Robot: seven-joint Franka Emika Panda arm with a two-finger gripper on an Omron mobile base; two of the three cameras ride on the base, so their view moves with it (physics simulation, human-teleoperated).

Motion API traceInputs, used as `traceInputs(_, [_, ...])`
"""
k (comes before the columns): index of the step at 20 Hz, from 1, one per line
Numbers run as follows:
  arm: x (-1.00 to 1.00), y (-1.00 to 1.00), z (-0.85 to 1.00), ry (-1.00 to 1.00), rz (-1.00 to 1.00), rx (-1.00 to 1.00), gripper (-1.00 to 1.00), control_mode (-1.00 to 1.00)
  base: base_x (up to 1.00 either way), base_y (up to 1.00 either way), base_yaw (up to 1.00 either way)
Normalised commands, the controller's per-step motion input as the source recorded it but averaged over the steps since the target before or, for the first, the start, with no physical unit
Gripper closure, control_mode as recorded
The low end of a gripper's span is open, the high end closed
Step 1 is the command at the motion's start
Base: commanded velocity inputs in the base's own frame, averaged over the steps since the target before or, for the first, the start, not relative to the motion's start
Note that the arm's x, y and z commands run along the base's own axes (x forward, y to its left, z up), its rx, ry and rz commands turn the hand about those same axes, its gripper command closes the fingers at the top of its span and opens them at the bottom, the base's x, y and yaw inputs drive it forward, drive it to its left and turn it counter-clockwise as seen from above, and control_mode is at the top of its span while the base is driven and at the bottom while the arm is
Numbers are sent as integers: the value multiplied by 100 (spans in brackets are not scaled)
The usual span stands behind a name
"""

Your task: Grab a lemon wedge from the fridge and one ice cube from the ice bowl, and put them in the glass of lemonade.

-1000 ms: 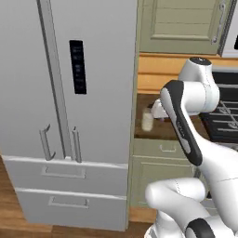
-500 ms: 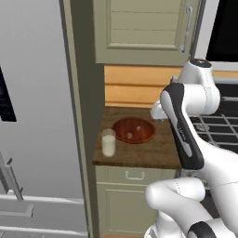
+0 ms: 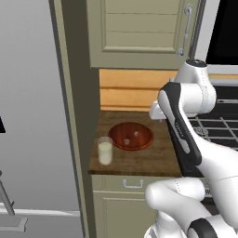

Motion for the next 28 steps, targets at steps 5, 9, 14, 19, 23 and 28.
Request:
traceInputs(5, [19,41,-70,-13,1,0,-100,-100,0,0,0])
traceInputs(9, [-11,17,-19,5,0,4,-100,-100,0,0,0])
traceInputs(14, [32,21,-11,5,-7,-1,-100,-100,0,0,0])
traceInputs(19, [75,29,-1,6,-12,-2,-100,-100,0,0,0])
traceInputs(23, [83,26,-24,2,-5,-1,-100,-100,0,0,0])
traceInputs(28, [35,-12,-51,0,1,3,-100,-100,0,0,0])
